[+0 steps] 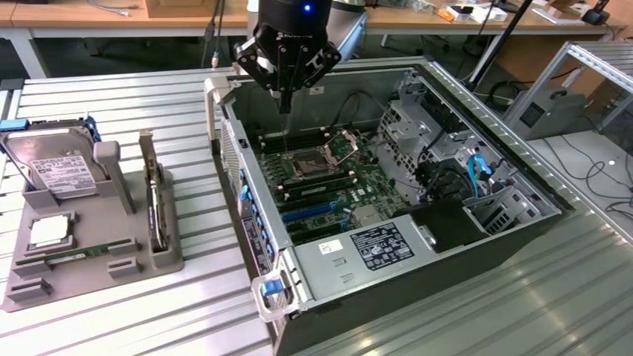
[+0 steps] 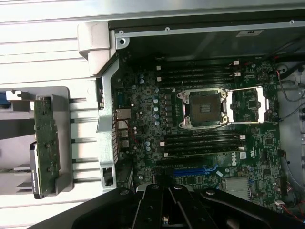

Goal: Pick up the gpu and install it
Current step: 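Press down on the gpu until it lock into place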

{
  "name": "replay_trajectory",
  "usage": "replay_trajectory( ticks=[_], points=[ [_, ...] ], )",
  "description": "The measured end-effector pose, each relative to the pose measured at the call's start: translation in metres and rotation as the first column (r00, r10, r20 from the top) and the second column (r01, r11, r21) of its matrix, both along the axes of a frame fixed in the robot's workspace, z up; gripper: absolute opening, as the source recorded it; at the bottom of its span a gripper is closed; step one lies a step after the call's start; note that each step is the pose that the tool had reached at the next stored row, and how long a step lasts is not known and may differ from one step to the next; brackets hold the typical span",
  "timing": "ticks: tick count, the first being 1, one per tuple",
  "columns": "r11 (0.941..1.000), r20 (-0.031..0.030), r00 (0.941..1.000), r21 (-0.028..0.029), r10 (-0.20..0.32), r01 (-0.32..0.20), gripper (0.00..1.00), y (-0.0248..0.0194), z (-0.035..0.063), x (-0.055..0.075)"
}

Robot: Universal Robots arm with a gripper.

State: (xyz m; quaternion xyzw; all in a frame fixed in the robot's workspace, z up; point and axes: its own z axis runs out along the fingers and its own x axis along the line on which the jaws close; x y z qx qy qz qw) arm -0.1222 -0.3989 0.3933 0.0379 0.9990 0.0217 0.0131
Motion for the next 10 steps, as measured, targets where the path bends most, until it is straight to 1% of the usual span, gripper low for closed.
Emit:
replay_trajectory(
  ticks=[10],
  points=[
    [1.0000,0.0000,1.0000,0.0000,0.000,0.000,0.11,0.0000,0.0000,-0.0001]
  ],
)
